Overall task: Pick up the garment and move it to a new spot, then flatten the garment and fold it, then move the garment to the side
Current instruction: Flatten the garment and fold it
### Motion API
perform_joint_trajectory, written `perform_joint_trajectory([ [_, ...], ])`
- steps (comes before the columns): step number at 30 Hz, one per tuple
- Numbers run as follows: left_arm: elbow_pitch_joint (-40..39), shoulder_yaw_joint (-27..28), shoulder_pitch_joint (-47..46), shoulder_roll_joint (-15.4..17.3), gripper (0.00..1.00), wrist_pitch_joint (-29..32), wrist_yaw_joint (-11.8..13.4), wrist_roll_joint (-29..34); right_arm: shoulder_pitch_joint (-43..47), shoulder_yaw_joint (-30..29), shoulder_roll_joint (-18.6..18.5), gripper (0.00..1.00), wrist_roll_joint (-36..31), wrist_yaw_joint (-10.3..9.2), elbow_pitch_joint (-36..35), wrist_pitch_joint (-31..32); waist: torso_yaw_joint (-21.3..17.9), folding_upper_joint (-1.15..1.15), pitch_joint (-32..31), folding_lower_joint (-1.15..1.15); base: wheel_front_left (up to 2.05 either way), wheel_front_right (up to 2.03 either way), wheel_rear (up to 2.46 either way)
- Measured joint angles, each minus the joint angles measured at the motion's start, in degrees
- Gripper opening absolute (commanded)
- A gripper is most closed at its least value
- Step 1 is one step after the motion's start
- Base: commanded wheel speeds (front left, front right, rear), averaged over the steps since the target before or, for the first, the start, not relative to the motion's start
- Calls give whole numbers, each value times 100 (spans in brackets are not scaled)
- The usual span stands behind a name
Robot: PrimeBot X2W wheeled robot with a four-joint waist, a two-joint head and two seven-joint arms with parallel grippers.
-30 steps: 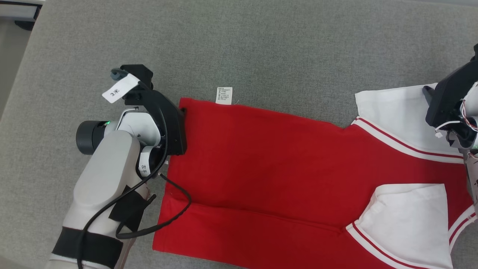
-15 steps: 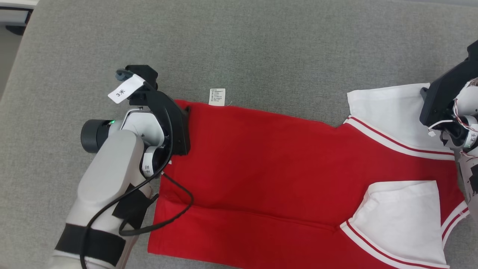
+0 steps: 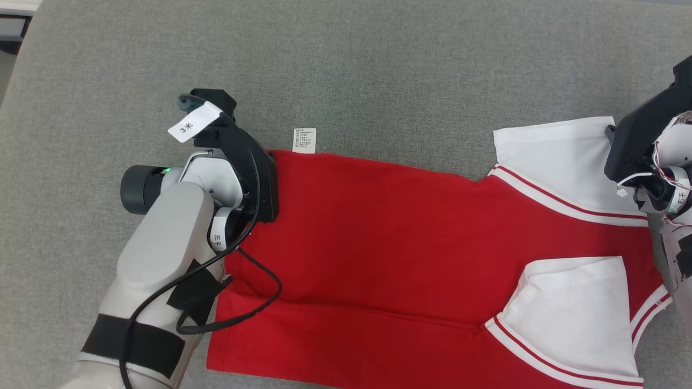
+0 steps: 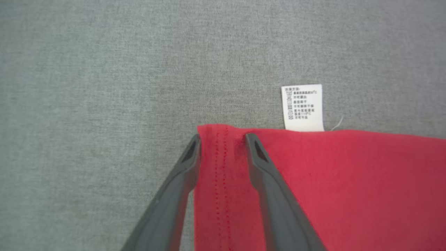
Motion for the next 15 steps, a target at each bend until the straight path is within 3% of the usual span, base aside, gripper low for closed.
perform_joint_trajectory([
  [1,3,-13,-1,0,56,0,0,-4,-2,0,0,45,0,0,4,-10,-4,0,2,0,0,0,0],
  [3,13,-45,-3,0,38,-1,1,-42,-4,0,-2,39,1,18,23,-18,-8,0,2,0,0,0,0],
  [5,20,-71,-4,0,0,-1,1,-103,-7,0,-4,25,1,37,45,-25,-10,0,0,0,0,0,0],
  [6,22,-86,-4,0,0,-2,1,-159,-7,1,-5,7,1,43,54,-38,-11,0,-2,0,0,0,0],
  [7,26,-99,-4,0,0,-2,1,-187,-7,2,-4,0,4,48,65,-54,-11,0,-5,0,0,0,0],
  [15,59,-121,-22,0,0,-199,31,-294,-22,14,1,0,34,129,154,-178,-21,0,-41,0,0,0,0],
])
